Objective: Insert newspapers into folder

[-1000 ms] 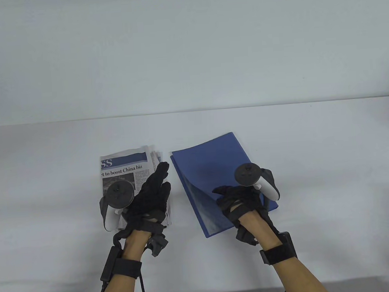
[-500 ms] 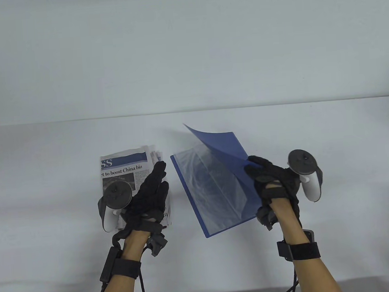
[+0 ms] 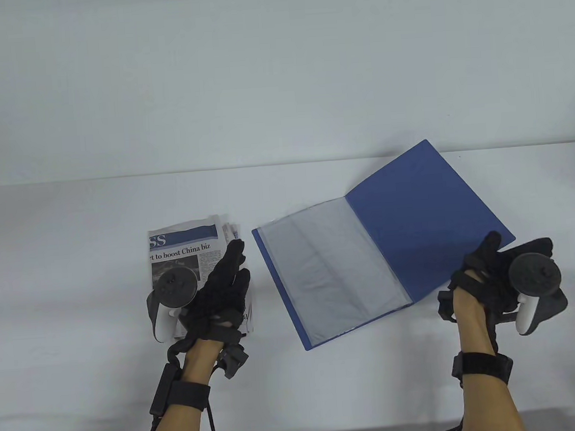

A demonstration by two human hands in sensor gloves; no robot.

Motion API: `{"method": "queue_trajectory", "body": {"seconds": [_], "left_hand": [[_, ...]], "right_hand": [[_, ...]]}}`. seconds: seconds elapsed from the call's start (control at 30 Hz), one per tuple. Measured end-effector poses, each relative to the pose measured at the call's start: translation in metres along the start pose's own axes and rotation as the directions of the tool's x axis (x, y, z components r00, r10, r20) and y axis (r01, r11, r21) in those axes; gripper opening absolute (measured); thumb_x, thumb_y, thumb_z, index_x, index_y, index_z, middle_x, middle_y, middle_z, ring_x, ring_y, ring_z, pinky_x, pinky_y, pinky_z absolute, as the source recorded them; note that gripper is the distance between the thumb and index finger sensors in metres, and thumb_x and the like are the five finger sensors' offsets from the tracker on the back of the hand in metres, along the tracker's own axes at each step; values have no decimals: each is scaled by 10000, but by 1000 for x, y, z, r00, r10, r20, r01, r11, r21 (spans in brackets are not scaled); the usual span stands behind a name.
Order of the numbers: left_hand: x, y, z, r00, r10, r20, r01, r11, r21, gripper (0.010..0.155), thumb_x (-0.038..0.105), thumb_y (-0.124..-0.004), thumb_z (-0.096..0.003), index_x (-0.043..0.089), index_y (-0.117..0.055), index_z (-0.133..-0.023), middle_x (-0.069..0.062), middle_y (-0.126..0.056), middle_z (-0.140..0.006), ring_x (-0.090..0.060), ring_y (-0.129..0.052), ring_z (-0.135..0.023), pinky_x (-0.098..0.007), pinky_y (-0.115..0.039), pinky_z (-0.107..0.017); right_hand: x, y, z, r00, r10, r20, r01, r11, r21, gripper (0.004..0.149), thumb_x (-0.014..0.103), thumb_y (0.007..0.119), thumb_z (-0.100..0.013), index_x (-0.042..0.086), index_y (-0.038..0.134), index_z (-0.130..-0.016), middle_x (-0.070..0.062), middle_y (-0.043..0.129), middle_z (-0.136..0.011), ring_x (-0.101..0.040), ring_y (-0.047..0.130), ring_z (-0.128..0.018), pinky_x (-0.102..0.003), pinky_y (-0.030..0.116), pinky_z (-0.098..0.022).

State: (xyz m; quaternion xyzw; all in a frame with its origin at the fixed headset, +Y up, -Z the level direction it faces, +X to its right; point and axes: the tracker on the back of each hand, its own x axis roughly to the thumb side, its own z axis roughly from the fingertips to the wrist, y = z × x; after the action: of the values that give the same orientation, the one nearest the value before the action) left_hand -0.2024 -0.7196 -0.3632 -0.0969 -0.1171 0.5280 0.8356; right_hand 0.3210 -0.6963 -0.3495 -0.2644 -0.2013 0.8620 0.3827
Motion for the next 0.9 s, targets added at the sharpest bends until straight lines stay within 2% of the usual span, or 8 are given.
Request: {"method": "queue_trajectory", "body": {"seconds": [0.1, 0.2, 0.37, 0.47, 0.53, 0.6, 0.73, 0.9], "left_hand": [[0, 0, 0, 1000, 7, -3, -7, 1000, -2, 690, 510, -540, -615, 501, -150, -1184, -52, -291, -1280, -375, -326, -1201, -643, -340, -895], [0, 1, 1, 1000, 4, -7, -4, 1000, -5, 688, 510, -540, -616, 499, -154, -1185, -44, -292, -1280, -377, -326, -1200, -644, -339, -895], [-1, 1, 0, 1000, 2, -8, -2, 1000, -9, 688, 510, -540, -616, 494, -158, -1187, -52, -291, -1280, -381, -325, -1199, -644, -340, -894], [-3, 1, -1, 1000, -5, -24, 5, 1000, -23, 687, 512, -541, -615, 496, -163, -1188, -32, -294, -1281, -374, -324, -1202, -643, -339, -897], [-5, 1, -3, 999, 5, -38, -7, 1000, -29, 687, 512, -543, -615, 492, -166, -1189, -38, -291, -1282, -372, -323, -1204, -641, -336, -899], [-8, 2, -5, 998, 16, -57, -18, 999, -33, 693, 513, -545, -614, 482, -160, -1190, -36, -299, -1279, -367, -337, -1201, -638, -337, -903], [-17, 7, -6, 994, 53, -98, -56, 998, -22, 696, 514, -549, -612, 452, -177, -1196, -41, -345, -1262, -361, -414, -1169, -631, -340, -909], [-22, 11, -5, 988, 102, -112, -103, 995, -1, 687, 514, -549, -611, 429, -211, -1203, -41, -335, -1263, -362, -414, -1167, -632, -338, -909]], "right_hand": [[21, 27, 1, 996, 42, 84, -57, 983, 175, 849, 380, 643, -633, -53, 32, -1033, -337, 65, -996, -638, -12, -861, -759, 204, -588], [40, 68, 4, 993, 36, 112, -82, 893, 442, 812, 378, 653, -630, -57, 116, -1055, -348, 138, -1008, -636, 57, -883, -753, 249, -600], [50, 121, -7, 972, 165, 167, -233, 763, 603, 657, 323, 655, -618, -68, 387, -1073, -349, 429, -1009, -606, 400, -925, -720, 437, -615], [48, 152, -24, 928, 299, 224, -370, 649, 665, 625, 296, 661, -607, -64, 434, -1065, -341, 494, -993, -590, 495, -904, -696, 494, -611], [44, 173, -29, 894, 361, 264, -423, 495, 759, 632, 287, 651, -607, -69, 398, -1063, -347, 446, -989, -597, 432, -879, -690, 465, -611], [49, 182, -31, 840, 438, 320, -511, 439, 739, 704, 352, 669, -610, -41, 311, -1073, -317, 334, -995, -568, 344, -874, -672, 402, -620], [51, 193, -29, 804, 512, 302, -550, 449, 704, 805, 453, 713, -588, -40, 305, -1076, -305, 328, -980, -550, 361, -854, -667, 407, -619], [49, 201, -16, 730, 562, 388, -604, 265, 752, 1118, 631, 751, -498, -29, 49, -1064, -298, 70, -990, -571, 152, -879, -710, 279, -635]]}}
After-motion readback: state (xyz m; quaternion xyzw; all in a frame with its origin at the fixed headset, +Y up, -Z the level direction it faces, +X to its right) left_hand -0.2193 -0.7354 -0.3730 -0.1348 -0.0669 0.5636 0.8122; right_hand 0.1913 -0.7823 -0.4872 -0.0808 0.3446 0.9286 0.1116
